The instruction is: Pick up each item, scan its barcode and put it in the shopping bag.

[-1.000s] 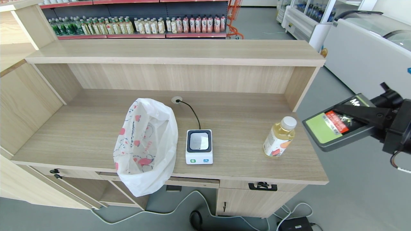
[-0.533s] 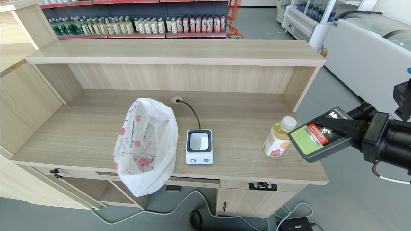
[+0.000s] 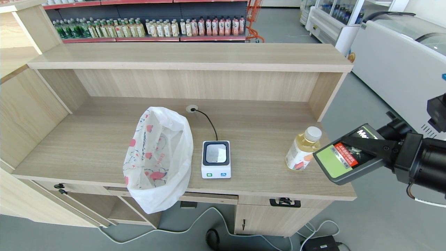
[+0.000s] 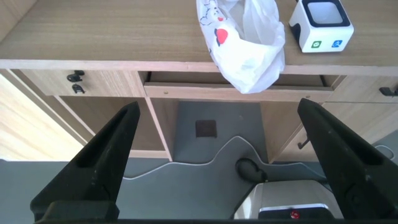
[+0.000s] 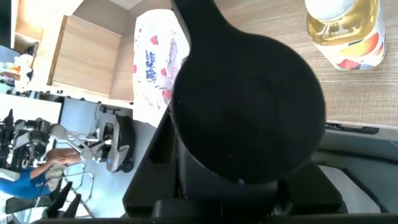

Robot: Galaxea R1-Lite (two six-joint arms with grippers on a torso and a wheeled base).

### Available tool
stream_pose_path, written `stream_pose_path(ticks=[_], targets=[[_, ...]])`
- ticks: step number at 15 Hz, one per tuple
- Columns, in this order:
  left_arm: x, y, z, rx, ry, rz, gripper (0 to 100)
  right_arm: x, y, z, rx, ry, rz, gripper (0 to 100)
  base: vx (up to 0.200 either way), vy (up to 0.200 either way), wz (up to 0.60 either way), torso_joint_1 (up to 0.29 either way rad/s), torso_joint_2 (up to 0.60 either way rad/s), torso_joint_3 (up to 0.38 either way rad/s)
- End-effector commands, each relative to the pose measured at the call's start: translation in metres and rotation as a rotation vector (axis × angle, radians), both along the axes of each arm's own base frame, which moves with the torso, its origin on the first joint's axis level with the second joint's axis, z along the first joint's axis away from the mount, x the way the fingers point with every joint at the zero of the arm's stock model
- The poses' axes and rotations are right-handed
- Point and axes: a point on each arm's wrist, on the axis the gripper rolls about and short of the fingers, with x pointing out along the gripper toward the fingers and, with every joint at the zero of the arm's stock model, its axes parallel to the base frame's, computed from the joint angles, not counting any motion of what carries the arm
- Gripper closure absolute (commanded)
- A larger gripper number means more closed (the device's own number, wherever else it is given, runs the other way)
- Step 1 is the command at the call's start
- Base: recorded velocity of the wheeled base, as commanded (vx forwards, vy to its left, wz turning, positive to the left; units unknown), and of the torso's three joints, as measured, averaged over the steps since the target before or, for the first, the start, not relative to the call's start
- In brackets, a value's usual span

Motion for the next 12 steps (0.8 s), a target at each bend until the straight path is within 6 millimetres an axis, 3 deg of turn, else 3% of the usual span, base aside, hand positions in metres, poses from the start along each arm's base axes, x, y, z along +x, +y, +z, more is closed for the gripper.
stream_pose_path(ticks=[1, 7, 9, 12], targets=[[0.0, 0.0, 0.0, 0.0, 0.0, 0.0, 0, 0.001, 0.002, 0.0, -0.004, -0.001, 0.009, 100, 0.0, 0.2, 0.0, 0.002, 0.0, -0.002], [0.0, 0.0, 0.0, 0.002, 0.0, -0.002, 0, 0.008, 0.004, -0.004, -0.04, -0.006, 0.007, 100, 0.0, 0.2, 0.0, 0.004, 0.0, 0.002], [0.0, 0.0, 0.0, 0.002, 0.0, -0.002, 0, 0.027, 0.002, -0.01, -0.09, -0.015, -0.072, 100, 0.0, 0.2, 0.0, 0.0, 0.01, 0.002], [0.0, 0.0, 0.0, 0.002, 0.0, -0.002, 0, 0.071, 0.01, -0.024, -0.133, -0.029, -0.263, 100, 0.0, 0.2, 0.0, 0.004, 0.0, 0.002]])
